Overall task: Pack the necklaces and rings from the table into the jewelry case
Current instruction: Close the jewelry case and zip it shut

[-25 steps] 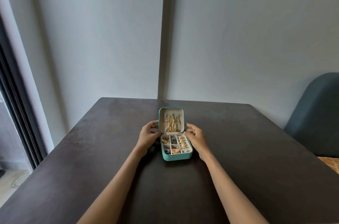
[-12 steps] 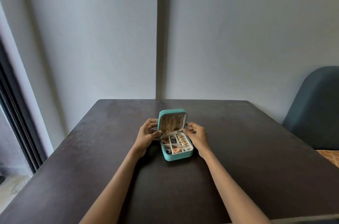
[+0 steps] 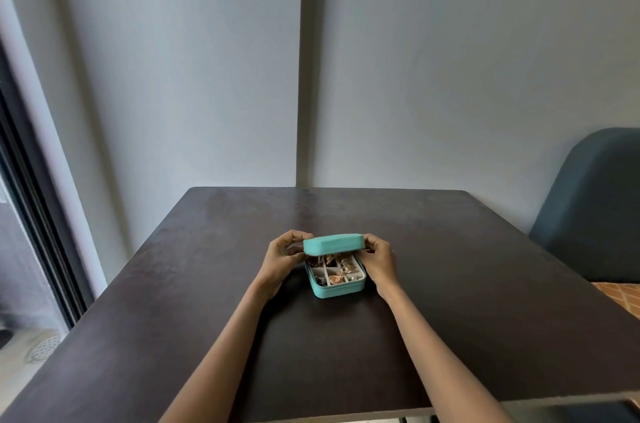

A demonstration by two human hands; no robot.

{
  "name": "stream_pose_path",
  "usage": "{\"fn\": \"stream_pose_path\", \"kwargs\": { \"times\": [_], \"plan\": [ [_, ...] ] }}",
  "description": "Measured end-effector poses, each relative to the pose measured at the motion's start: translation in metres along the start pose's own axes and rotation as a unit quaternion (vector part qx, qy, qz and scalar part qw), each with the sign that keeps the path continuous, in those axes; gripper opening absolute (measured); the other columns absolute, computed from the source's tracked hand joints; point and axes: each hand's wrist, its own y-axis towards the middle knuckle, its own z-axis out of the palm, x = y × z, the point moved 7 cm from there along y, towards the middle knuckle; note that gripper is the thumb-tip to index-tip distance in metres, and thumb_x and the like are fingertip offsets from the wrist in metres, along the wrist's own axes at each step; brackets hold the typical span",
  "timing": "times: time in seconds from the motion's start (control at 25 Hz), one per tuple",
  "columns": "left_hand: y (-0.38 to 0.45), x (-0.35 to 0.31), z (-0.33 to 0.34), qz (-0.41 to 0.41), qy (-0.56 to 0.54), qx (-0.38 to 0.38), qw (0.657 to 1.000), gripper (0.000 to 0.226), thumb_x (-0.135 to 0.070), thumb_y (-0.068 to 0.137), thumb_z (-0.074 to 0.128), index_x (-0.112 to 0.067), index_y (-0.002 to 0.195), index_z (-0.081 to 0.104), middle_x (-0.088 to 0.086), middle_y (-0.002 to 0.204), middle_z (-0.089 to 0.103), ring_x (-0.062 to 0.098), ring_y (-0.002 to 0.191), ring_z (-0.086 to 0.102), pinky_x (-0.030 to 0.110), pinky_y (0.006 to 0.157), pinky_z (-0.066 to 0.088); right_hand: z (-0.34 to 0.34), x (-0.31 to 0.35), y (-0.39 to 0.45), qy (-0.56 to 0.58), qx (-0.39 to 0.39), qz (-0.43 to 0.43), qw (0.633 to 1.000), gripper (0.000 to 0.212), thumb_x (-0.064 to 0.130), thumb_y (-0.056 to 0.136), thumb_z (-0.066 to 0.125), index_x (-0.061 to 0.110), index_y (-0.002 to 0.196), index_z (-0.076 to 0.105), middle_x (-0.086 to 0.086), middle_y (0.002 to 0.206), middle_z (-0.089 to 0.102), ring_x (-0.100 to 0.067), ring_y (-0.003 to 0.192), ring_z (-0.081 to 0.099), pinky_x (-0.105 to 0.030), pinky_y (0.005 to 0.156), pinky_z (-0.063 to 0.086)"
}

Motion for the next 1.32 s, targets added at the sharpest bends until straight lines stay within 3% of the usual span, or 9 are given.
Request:
{"fn": "stream_pose_path", "kwargs": {
  "times": [0.24, 0.4, 0.52, 0.68, 0.8, 0.92, 1.08, 1.2, 1.32],
  "plan": [
    [-0.014, 0.002, 0.004, -0.046, -0.017, 0.004, 0.999, 0.039, 0.007, 0.078, 0.058, -0.016, 0.109, 0.063, 0.008, 0.112, 0.068, 0.024, 0.107, 0.062, 0.029, 0.091, 0.051, -0.005, 0.007, -0.01, -0.015, -0.002, 0.007, 1.0, 0.024, 0.002, 0.084, 0.056, 0.02, 0.091, 0.071, 0.004, 0.09, 0.071, -0.012, 0.084, 0.064, -0.027, 0.071, 0.05],
    [-0.033, 0.002, 0.017, -0.086, 0.01, 0.075, 0.993, 0.079, -0.009, 0.078, 0.068, -0.024, 0.146, 0.028, -0.006, 0.136, 0.044, 0.012, 0.128, 0.042, 0.028, 0.108, 0.033, -0.01, 0.013, -0.019, 0.05, -0.018, 0.05, 0.997, 0.018, 0.02, 0.094, 0.051, 0.015, 0.101, 0.066, 0.002, 0.089, 0.064, -0.011, 0.084, 0.058, -0.015, 0.068, 0.044],
    [-0.037, 0.008, 0.024, -0.09, 0.169, 0.116, 0.975, 0.099, -0.021, 0.072, 0.079, -0.025, 0.149, 0.016, -0.007, 0.146, 0.026, 0.014, 0.136, 0.03, 0.03, 0.115, 0.026, -0.006, 0.014, -0.027, 0.084, 0.022, 0.047, 0.995, 0.015, 0.026, 0.092, 0.056, 0.016, 0.092, 0.067, 0.004, 0.086, 0.063, -0.01, 0.082, 0.056, -0.017, 0.07, 0.042],
    [-0.028, 0.006, 0.026, -0.039, 0.265, 0.02, 0.963, 0.097, -0.023, 0.066, 0.085, -0.018, 0.145, 0.029, 0.003, 0.139, 0.028, 0.02, 0.133, 0.034, 0.023, 0.109, 0.029, -0.005, 0.013, -0.029, 0.04, 0.033, 0.004, 0.999, 0.008, 0.021, 0.086, 0.065, 0.021, 0.093, 0.066, 0.002, 0.103, 0.065, -0.014, 0.098, 0.059, -0.023, 0.081, 0.045],
    [-0.02, 0.005, 0.032, -0.022, 0.36, -0.041, 0.932, 0.097, -0.046, 0.06, 0.083, -0.024, 0.139, 0.033, 0.001, 0.134, 0.033, 0.022, 0.124, 0.042, 0.033, 0.106, 0.035, 0.001, 0.019, -0.025, -0.054, 0.03, -0.034, 0.998, 0.016, 0.025, 0.086, 0.065, 0.023, 0.102, 0.065, 0.004, 0.12, 0.051, -0.013, 0.117, 0.051, -0.02, 0.092, 0.037],
    [-0.012, 0.004, 0.04, -0.008, 0.42, -0.092, 0.903, 0.094, -0.059, 0.062, 0.074, -0.023, 0.137, 0.031, 0.001, 0.13, 0.034, 0.02, 0.121, 0.042, 0.033, 0.103, 0.032, 0.013, 0.02, -0.024, -0.115, 0.081, -0.057, 0.988, 0.037, 0.034, 0.084, 0.067, 0.021, 0.118, 0.058, -0.002, 0.143, 0.031, -0.014, 0.132, 0.035, -0.018, 0.1, 0.029],
    [0.004, 0.009, 0.046, -0.017, 0.459, -0.074, 0.885, 0.098, -0.06, 0.064, 0.072, -0.021, 0.141, 0.024, 0.005, 0.128, 0.03, 0.024, 0.123, 0.035, 0.034, 0.103, 0.03, 0.022, 0.015, -0.024, -0.18, 0.158, -0.07, 0.968, 0.066, 0.045, 0.079, 0.069, 0.029, 0.136, 0.041, -0.003, 0.155, 0.005, -0.018, 0.143, 0.016, -0.03, 0.113, 0.025],
    [0.012, 0.019, 0.038, -0.05, 0.392, 0.013, 0.919, 0.096, -0.047, 0.063, 0.067, -0.026, 0.145, 0.022, 0.006, 0.134, 0.03, 0.024, 0.127, 0.036, 0.036, 0.11, 0.03, 0.01, 0.012, -0.01, -0.174, 0.142, -0.069, 0.972, 0.056, 0.031, 0.085, 0.066, 0.027, 0.137, 0.044, -0.006, 0.156, 0.007, -0.019, 0.145, 0.013, -0.024, 0.112, 0.018],
    [0.013, 0.022, 0.027, -0.06, 0.294, -0.004, 0.954, 0.069, -0.013, 0.083, 0.053, -0.021, 0.146, 0.025, 0.005, 0.143, 0.041, 0.028, 0.129, 0.045, 0.037, 0.111, 0.034, 0.001, 0.009, 0.0, -0.171, 0.128, -0.086, 0.973, 0.05, 0.022, 0.087, 0.065, 0.023, 0.134, 0.049, -0.011, 0.153, 0.019, -0.02, 0.142, 0.021, -0.017, 0.107, 0.017]
  ]
}}
